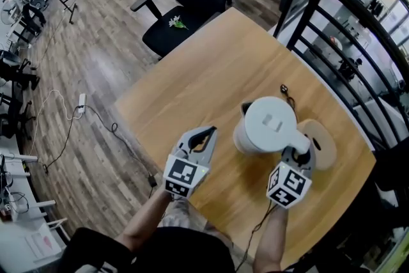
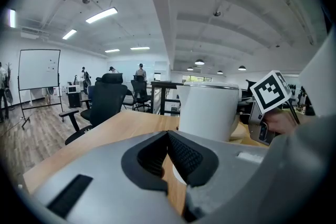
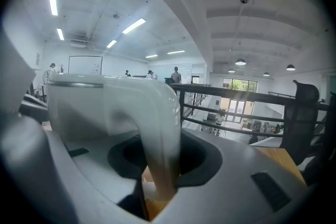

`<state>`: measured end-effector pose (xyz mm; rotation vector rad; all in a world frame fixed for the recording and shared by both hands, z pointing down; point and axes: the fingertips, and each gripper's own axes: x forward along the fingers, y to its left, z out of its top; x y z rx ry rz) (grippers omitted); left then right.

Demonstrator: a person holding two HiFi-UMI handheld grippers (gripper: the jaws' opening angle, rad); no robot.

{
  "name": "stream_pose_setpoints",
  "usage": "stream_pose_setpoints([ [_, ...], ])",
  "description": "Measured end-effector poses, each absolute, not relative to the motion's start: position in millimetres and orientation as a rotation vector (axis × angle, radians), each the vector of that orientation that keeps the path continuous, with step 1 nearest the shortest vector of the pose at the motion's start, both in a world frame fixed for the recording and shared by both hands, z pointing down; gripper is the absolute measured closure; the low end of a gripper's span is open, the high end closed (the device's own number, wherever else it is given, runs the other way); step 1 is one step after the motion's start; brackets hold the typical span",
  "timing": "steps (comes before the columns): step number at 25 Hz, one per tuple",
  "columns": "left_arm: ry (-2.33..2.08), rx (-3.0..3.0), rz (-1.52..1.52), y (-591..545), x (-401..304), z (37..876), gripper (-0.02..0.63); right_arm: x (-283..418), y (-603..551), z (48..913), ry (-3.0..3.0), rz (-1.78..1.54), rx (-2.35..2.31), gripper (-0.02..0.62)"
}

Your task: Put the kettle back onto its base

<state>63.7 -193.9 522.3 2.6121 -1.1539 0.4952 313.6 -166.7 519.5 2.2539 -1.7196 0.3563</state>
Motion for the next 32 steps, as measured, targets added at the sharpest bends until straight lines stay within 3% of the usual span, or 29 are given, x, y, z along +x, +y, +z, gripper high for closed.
stream_pose_setpoints([
  [32, -1.181, 2.522, 0.558, -182, 55, 560, 0.604, 314, -173, 558, -1.745, 0.365, 2.207, 0.474],
])
